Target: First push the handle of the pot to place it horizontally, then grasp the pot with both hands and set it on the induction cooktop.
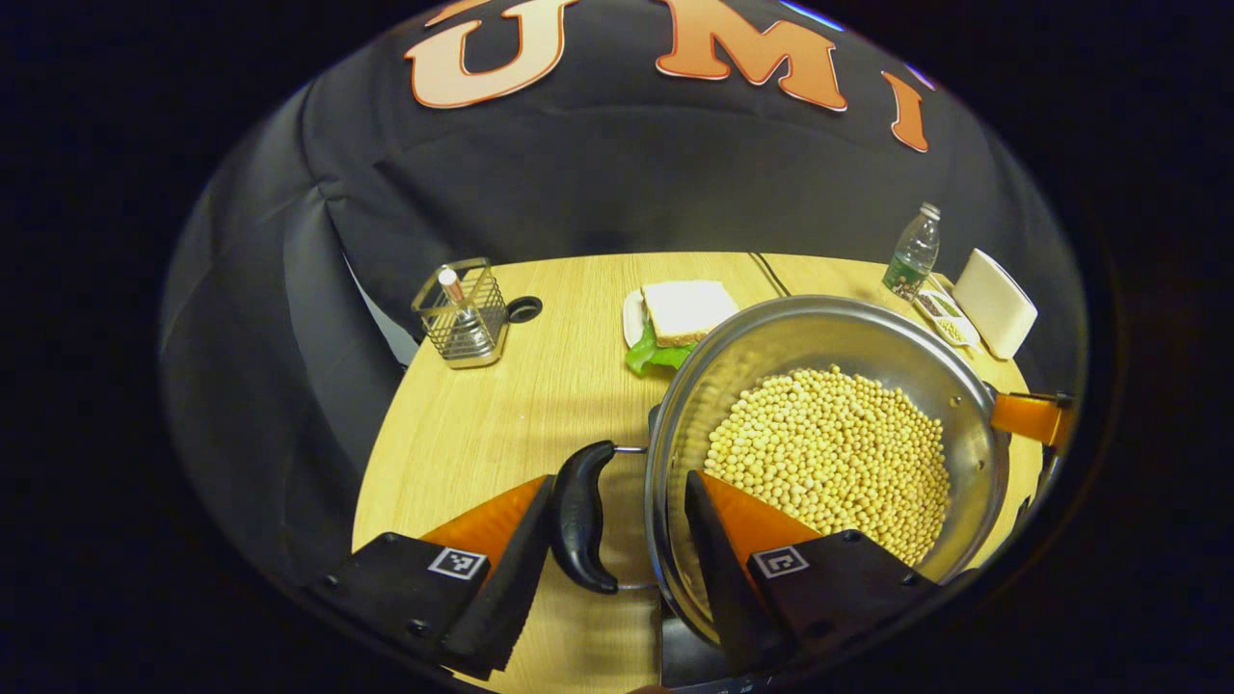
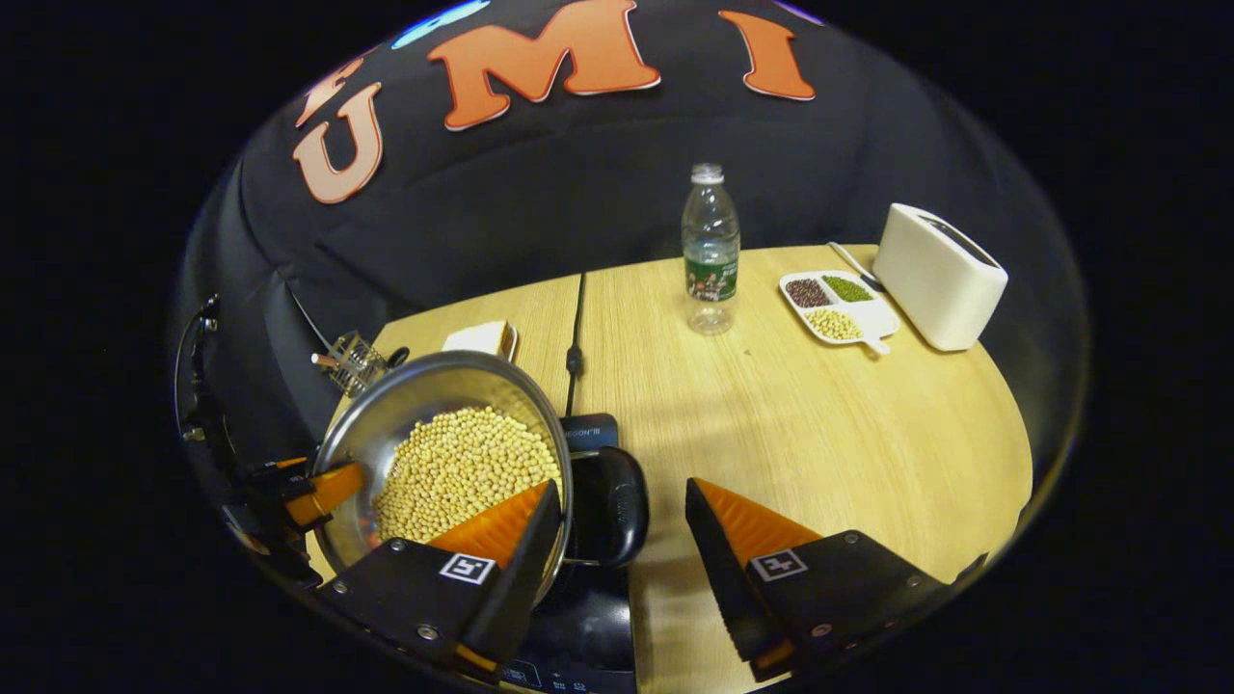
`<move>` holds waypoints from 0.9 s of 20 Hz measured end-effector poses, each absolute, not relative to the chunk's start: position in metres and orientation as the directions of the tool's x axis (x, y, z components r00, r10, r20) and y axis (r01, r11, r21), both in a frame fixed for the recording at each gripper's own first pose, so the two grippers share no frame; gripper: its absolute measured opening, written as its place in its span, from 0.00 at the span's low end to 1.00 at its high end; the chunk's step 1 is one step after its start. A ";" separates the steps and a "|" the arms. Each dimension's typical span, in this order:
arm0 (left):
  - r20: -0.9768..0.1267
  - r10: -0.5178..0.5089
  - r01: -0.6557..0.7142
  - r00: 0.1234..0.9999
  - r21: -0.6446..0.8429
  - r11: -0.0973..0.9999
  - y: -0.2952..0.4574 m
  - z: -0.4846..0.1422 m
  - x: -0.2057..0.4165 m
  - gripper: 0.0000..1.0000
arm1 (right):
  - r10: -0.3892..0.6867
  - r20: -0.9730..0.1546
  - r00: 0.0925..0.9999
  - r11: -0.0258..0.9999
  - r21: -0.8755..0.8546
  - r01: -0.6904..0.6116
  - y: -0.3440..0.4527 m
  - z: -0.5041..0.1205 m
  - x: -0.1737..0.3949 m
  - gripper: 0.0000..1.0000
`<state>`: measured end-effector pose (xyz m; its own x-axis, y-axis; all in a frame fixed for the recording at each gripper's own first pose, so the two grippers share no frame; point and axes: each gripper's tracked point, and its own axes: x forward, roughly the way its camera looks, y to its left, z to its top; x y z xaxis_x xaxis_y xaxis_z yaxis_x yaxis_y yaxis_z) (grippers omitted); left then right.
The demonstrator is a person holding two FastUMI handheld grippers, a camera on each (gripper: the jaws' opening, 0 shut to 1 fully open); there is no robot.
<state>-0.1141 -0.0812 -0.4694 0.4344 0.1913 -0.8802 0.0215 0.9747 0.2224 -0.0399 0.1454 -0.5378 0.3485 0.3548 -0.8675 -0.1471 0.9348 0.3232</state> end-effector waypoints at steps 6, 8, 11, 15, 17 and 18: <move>-0.705 0.205 0.008 0.679 0.286 0.958 -0.115 -0.350 -0.063 0.96 | 0.311 -0.704 0.639 0.950 0.229 -0.210 0.066 -0.466 0.047 0.86; -0.628 0.181 -0.030 0.757 0.243 0.970 -0.139 -0.298 -0.037 0.96 | 0.299 -0.618 0.727 0.954 0.179 -0.241 0.033 -0.422 0.068 0.89; -0.475 0.147 -0.061 0.868 0.191 0.980 -0.174 -0.209 0.008 0.96 | 0.255 -0.501 0.827 0.966 0.097 -0.239 -0.016 -0.357 0.100 0.92; -0.278 0.097 -0.066 0.956 0.116 0.991 -0.226 -0.104 0.039 0.96 | 0.241 -0.355 0.903 0.970 0.052 -0.239 -0.046 -0.276 0.126 0.92; -0.206 0.074 -0.053 0.976 0.107 0.993 -0.248 -0.056 0.045 0.99 | 0.257 -0.301 0.918 0.966 0.052 -0.253 -0.049 -0.241 0.137 0.92; -0.178 0.062 -0.044 0.982 0.105 0.993 -0.260 -0.042 0.046 0.93 | 0.264 -0.290 0.920 0.964 0.058 -0.258 -0.050 -0.226 0.143 0.92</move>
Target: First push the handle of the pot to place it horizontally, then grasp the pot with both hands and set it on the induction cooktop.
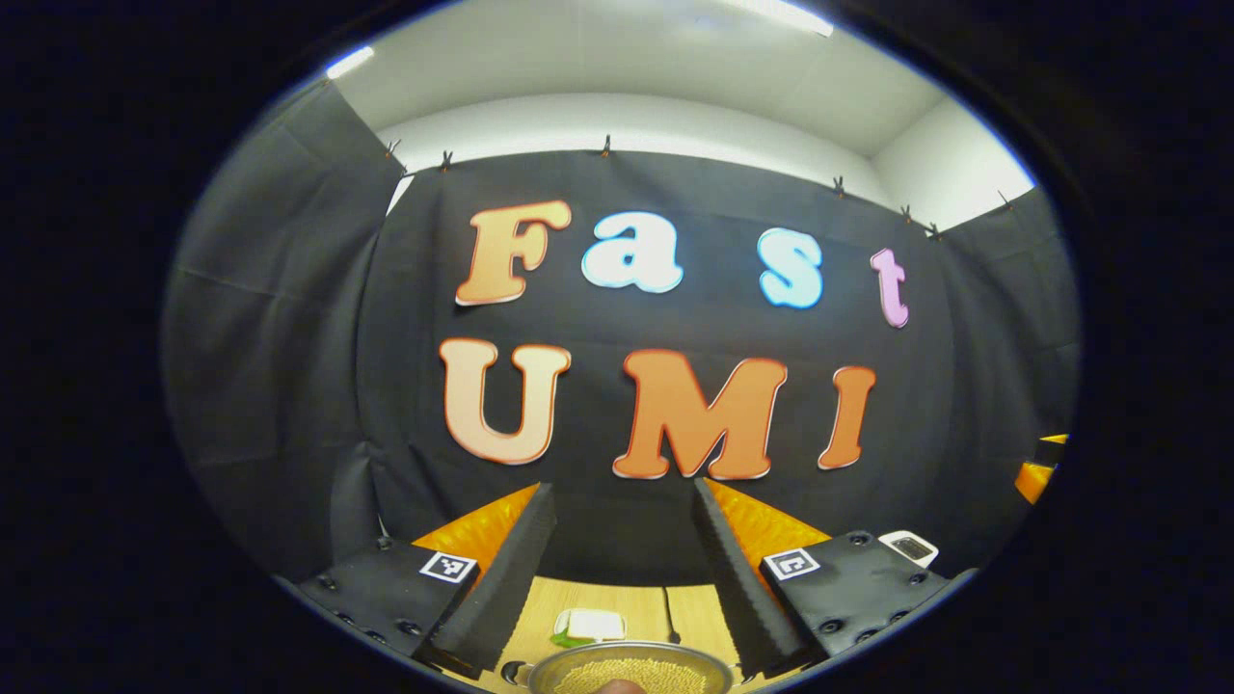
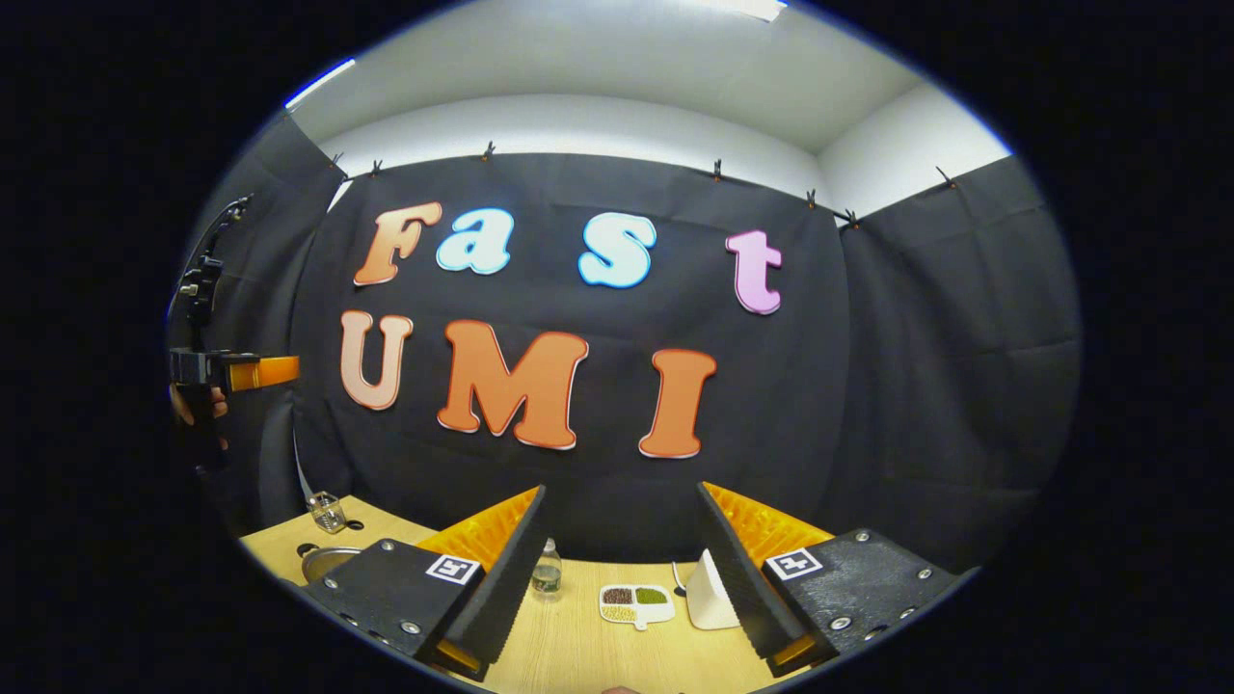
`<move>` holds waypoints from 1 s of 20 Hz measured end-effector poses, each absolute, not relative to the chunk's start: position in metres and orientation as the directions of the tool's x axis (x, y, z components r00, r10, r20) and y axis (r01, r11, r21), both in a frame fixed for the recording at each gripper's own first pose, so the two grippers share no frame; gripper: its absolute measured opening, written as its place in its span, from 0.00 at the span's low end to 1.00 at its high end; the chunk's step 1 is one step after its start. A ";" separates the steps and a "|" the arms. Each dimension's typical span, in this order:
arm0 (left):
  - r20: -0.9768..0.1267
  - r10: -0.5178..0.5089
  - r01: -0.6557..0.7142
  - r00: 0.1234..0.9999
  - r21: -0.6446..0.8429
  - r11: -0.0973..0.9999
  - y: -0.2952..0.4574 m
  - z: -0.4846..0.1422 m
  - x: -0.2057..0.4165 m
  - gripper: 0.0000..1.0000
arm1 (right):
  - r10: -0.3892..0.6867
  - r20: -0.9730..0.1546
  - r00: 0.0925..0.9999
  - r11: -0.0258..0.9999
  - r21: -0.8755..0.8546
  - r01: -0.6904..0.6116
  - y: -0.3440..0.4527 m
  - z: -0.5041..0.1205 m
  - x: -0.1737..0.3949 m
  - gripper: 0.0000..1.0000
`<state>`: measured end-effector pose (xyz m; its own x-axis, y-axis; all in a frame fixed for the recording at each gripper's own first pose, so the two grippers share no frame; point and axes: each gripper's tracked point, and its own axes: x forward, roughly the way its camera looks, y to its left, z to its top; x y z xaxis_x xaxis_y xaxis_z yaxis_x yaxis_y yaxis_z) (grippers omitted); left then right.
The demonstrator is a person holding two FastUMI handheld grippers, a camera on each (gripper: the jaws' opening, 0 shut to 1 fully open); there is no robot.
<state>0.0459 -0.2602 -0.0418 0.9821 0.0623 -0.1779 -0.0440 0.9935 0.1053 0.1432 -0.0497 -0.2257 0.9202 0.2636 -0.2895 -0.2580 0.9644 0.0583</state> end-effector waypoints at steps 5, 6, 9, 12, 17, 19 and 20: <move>-0.080 0.025 -0.018 0.996 0.077 0.997 -0.310 0.011 0.026 0.92 | 0.290 -0.104 0.951 0.957 0.050 -0.286 -0.059 -0.149 0.159 0.94; -0.057 0.015 -0.012 0.998 0.058 0.998 -0.318 0.015 0.021 0.94 | 0.305 -0.072 0.950 0.952 0.055 -0.301 -0.058 -0.140 0.154 0.97; -0.002 0.033 -0.032 0.999 0.061 0.998 -0.325 0.026 0.005 0.96 | 0.331 -0.041 0.943 0.942 0.064 -0.328 -0.056 -0.129 0.150 0.95; 0.062 0.029 -0.034 0.998 0.080 0.996 -0.330 0.048 -0.006 0.97 | 0.305 -0.058 0.950 0.951 0.059 -0.302 -0.066 -0.134 0.158 0.95; 0.107 0.053 -0.057 0.993 0.032 0.998 -0.323 0.057 -0.013 0.97 | 0.252 -0.067 0.965 0.967 0.067 -0.248 -0.088 -0.151 0.163 0.95; 0.103 0.090 -0.096 0.991 0.054 0.994 -0.313 0.052 -0.018 0.96 | 0.262 -0.083 0.961 0.963 0.080 -0.256 -0.090 -0.158 0.159 0.95; 0.100 0.096 -0.103 0.990 0.064 0.993 -0.312 0.050 -0.021 0.97 | 0.261 -0.088 0.961 0.964 0.079 -0.255 -0.090 -0.161 0.162 0.95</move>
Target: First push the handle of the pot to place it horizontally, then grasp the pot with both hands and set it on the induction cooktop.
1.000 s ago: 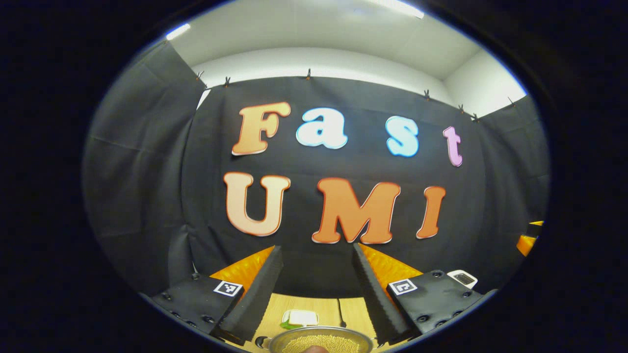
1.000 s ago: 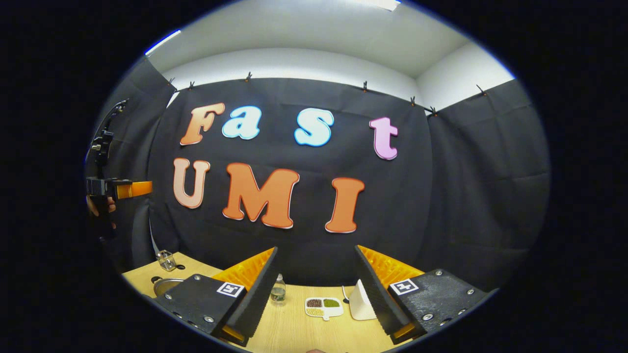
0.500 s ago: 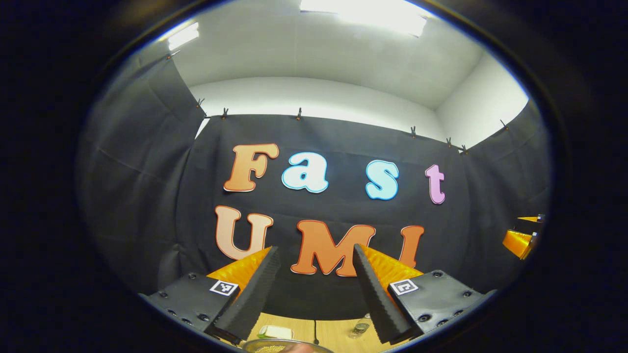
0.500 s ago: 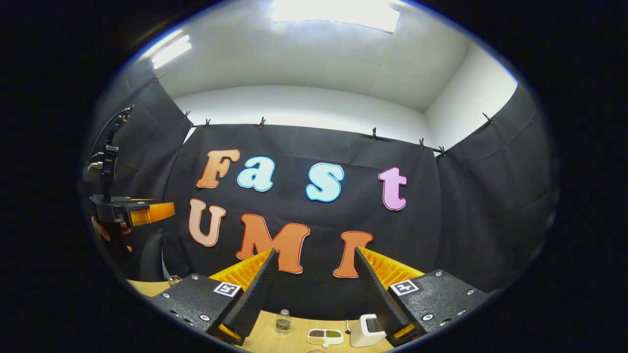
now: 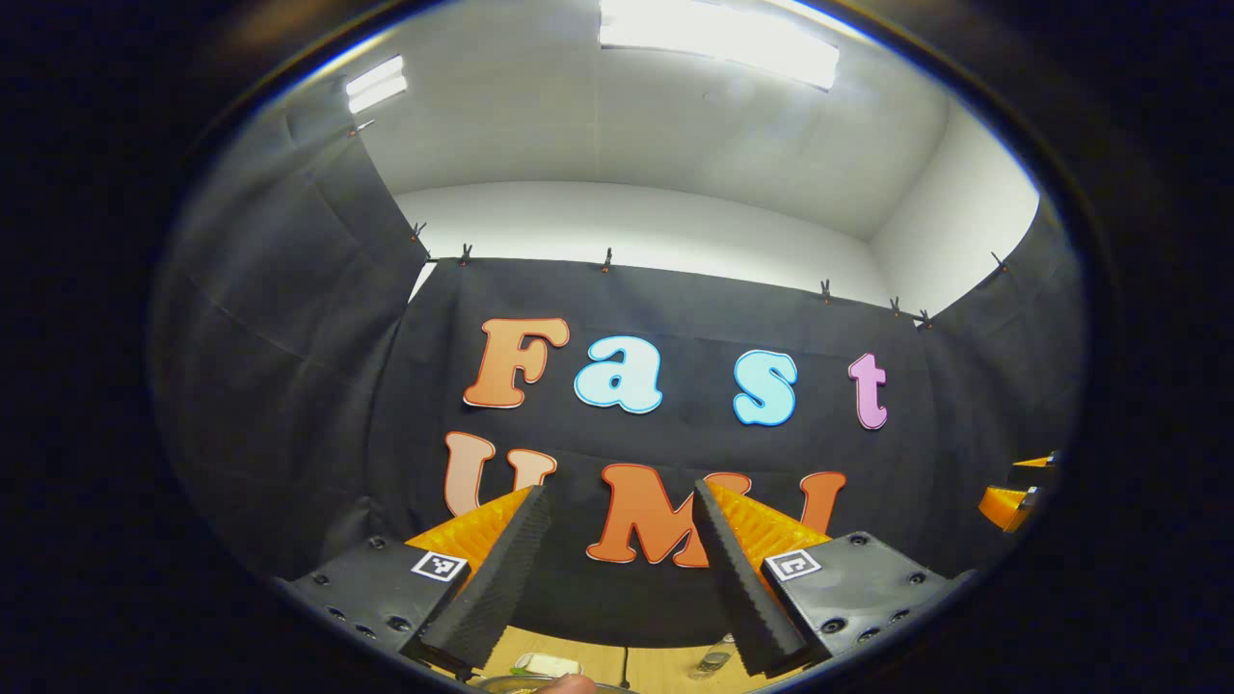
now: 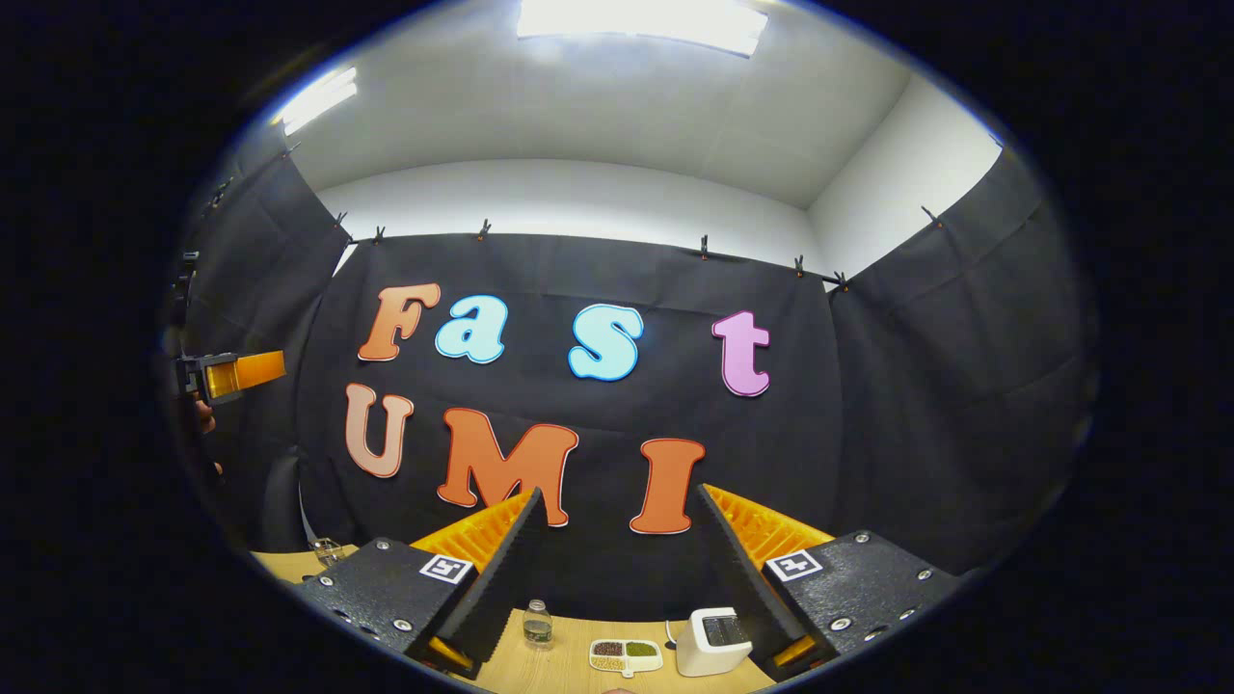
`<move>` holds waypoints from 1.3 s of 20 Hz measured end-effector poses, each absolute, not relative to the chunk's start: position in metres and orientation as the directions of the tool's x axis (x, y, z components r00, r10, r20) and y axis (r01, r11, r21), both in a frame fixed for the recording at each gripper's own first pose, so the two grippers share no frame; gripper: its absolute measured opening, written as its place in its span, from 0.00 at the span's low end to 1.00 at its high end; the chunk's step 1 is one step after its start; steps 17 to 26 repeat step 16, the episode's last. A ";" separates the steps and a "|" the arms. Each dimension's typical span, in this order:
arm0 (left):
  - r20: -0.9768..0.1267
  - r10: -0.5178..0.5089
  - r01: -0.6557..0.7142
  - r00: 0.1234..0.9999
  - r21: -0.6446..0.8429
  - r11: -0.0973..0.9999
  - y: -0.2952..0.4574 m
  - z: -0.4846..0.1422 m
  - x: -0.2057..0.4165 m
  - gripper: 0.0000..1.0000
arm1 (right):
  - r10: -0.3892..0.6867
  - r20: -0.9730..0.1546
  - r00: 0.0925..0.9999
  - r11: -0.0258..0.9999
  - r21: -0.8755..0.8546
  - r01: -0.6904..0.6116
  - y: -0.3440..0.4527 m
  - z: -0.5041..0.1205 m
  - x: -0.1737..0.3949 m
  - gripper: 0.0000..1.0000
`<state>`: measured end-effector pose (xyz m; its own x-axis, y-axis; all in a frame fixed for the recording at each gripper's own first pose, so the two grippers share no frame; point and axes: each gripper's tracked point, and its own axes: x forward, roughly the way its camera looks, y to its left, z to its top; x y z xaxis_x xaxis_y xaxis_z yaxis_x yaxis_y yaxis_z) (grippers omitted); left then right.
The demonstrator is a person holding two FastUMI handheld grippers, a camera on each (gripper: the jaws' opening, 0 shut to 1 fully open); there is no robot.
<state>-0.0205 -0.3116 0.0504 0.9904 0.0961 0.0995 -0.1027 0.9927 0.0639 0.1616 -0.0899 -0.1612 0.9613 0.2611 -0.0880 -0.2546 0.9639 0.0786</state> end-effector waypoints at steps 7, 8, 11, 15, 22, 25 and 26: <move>0.092 0.154 -0.158 0.984 0.034 0.987 -0.287 0.048 -0.027 0.96 | 0.281 -0.069 0.957 0.957 0.090 -0.275 -0.085 -0.158 0.160 0.95; 0.089 0.159 -0.162 0.983 0.027 0.986 -0.284 0.048 -0.028 0.96 | 0.278 -0.065 0.958 0.958 0.091 -0.272 -0.084 -0.158 0.162 0.95; 0.089 0.175 -0.177 0.981 0.018 0.984 -0.275 0.047 -0.030 0.97 | 0.271 -0.073 0.960 0.960 0.099 -0.263 -0.086 -0.161 0.160 0.95; 0.121 0.178 -0.185 0.976 0.044 0.982 -0.273 0.053 -0.034 0.97 | 0.250 -0.076 0.965 0.964 0.112 -0.241 -0.091 -0.160 0.158 0.95; 0.121 0.179 -0.185 0.976 0.045 0.982 -0.273 0.052 -0.034 0.97 | 0.249 -0.072 0.966 0.964 0.118 -0.240 -0.091 -0.159 0.158 0.95; 0.121 0.179 -0.185 0.976 0.045 0.982 -0.273 0.052 -0.034 0.97 | 0.249 -0.072 0.966 0.964 0.118 -0.240 -0.091 -0.159 0.158 0.95; 0.121 0.179 -0.185 0.976 0.045 0.982 -0.273 0.052 -0.034 0.97 | 0.249 -0.072 0.966 0.964 0.118 -0.240 -0.091 -0.159 0.158 0.95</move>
